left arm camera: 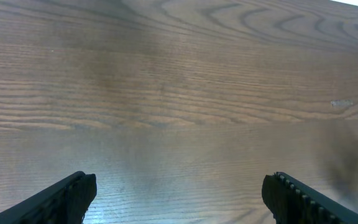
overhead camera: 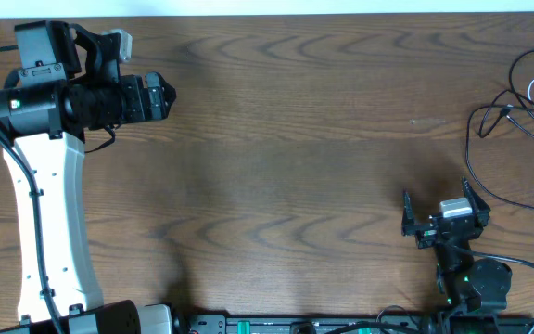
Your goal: Untangle cables
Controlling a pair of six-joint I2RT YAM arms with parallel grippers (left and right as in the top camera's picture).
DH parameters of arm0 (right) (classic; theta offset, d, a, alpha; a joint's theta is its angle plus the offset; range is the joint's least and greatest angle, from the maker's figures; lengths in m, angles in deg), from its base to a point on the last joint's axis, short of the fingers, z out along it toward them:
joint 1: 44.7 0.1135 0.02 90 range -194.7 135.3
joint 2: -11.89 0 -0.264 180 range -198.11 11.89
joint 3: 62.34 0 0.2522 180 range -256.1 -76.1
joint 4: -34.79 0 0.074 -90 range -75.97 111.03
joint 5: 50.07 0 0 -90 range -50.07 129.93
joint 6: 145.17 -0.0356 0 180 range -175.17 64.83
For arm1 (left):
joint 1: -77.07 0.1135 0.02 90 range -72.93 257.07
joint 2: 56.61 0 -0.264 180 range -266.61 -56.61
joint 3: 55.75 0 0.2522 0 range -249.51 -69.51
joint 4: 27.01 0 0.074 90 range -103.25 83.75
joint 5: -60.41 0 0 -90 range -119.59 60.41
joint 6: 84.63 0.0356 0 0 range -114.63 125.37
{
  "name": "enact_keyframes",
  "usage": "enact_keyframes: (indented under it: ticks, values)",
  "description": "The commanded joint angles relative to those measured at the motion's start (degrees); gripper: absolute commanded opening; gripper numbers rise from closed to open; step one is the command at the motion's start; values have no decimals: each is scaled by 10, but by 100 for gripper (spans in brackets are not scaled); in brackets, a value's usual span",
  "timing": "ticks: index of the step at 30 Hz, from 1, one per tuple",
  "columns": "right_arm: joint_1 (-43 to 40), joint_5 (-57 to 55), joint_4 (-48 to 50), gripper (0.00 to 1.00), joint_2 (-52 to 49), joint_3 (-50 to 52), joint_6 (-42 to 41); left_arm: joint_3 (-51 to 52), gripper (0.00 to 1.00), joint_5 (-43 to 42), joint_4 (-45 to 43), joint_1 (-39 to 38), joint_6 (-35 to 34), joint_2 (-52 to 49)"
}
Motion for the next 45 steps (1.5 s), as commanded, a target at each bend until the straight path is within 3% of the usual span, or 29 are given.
enact_keyframes:
  ticks: [1,20,26,37,45]
  values:
    - [-5,-2,-1,99,6,2,1,4,91,-7,0,3,12,-5]
    - [-5,-2,-1,99,6,2,1,17,91,20,-9,-5,14,43]
    - [-5,-2,-1,99,6,2,1,138,91,79,-199,-61,14,131]
    - [-5,-2,-1,99,6,2,1,534,91,84,-603,-79,14,349]
    - [-5,-2,-1,99,6,2,1,758,91,112,-715,-56,14,522]
